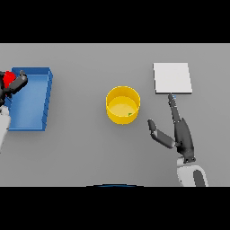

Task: Pick up the red beaker and tilt it to pour out 1 green nut into yellow bowl. Pick up the yellow bowl and place it on the metallic measuring scale.

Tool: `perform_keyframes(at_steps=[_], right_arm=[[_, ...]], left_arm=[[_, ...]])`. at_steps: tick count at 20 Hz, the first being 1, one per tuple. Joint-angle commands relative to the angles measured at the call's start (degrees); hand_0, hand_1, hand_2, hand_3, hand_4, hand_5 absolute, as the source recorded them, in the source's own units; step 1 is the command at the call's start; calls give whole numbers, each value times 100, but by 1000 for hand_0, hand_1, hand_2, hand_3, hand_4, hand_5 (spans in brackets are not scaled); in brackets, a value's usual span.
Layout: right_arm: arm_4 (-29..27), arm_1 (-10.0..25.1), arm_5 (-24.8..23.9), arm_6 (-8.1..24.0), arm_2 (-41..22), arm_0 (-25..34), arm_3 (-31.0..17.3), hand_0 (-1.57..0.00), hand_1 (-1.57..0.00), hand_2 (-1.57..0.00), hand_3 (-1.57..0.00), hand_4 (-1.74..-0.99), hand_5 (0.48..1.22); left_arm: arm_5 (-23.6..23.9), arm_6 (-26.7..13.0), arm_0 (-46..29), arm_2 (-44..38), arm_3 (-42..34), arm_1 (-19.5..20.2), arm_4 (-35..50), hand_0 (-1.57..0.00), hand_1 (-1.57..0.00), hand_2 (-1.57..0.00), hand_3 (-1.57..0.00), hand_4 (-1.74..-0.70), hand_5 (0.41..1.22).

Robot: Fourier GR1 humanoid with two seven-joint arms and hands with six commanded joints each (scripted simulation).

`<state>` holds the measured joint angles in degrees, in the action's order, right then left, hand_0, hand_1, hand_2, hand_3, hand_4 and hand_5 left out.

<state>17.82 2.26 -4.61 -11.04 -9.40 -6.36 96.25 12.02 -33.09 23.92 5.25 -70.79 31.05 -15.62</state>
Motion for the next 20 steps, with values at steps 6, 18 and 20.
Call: perform_keyframes(at_steps=[6, 18, 20], right_arm=[[9, 27, 30, 111, -4, 43, 20, 1, 1, 1, 1, -1011, 639], [1024, 1274, 1130, 808, -565, 1301, -318, 1, 1, 1, 1, -1094, 677], [1430, 1596, 1381, 707, -836, 1643, -424, 1, 1, 1, 1, -1151, 672]], left_arm=[[-409, -32, 14, 264, 136, 66, -94, -395, -325, -334, -314, -836, 657], [-279, 558, 61, 299, 271, -16, -124, -26, -21, -22, -21, -743, 664], [-272, 603, 35, 277, 212, 26, -113, -16, -13, -14, -13, -737, 673]])
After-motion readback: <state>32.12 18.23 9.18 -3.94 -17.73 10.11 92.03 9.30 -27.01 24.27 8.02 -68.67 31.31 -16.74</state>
